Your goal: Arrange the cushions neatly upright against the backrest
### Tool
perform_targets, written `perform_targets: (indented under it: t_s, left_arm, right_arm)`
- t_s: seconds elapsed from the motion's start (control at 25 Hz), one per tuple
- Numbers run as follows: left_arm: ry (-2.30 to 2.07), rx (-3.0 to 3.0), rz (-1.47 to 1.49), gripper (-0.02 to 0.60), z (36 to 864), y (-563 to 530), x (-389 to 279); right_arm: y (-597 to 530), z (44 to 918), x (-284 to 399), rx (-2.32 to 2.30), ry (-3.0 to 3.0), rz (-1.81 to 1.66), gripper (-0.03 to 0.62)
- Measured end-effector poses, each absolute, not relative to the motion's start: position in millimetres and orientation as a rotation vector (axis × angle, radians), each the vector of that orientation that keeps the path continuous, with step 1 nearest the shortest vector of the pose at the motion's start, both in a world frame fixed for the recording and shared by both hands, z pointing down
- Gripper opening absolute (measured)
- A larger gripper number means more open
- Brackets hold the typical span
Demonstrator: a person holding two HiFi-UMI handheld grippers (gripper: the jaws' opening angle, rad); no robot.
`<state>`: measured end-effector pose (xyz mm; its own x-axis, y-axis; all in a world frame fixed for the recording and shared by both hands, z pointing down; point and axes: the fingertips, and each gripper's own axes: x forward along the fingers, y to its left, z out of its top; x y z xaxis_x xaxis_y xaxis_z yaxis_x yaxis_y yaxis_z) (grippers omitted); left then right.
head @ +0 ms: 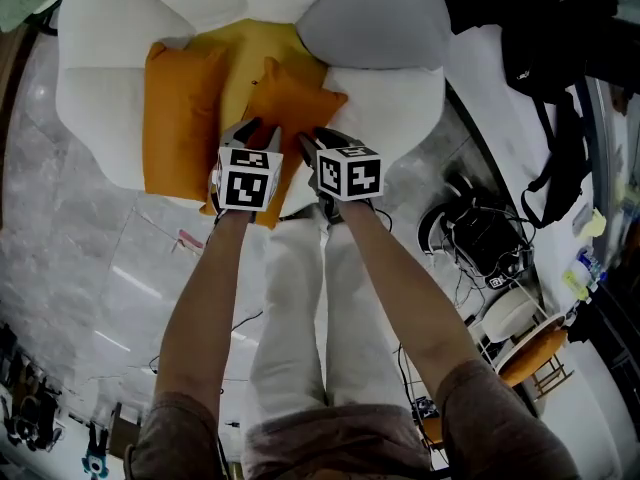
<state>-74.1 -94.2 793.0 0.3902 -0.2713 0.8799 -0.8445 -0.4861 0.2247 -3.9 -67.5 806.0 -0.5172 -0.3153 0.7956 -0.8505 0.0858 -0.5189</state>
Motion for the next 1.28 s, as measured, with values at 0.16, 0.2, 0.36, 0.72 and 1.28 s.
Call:
perform_targets:
  t_s: [0.16,0.2,0.36,0.72,1.28]
  left_arm:
    - [-0.953,1.957,1.036,0.146,794.8,-95.0,-72.6]
    - [-0.953,1.958,1.025,0.141,794.9,-94.6,-72.5]
    - [-0.920,1.924,0.966,0.095,797.5,-93.7,-71.8]
    - [-0.906,1.858,0.974,0.021,795.6,-94.3,-76.2]
    - [-1.049,1.945,0.808,0.022,715.7,-173.4,-70.1]
  right_arm:
    - [-68.6,807.7,-2.8,1.176,-1.878,1.451,0.138]
    - [-68.0,807.8,-2.5,1.187,-1.877,1.461,0.138]
    - [-66.4,809.9,0.1,1.237,-1.865,1.468,0.137]
    - [-68.5,801.4,-7.9,1.203,-1.867,1.489,0.021]
    - [-157.9,715.0,4.1,1.285,-2.038,1.294,0.023]
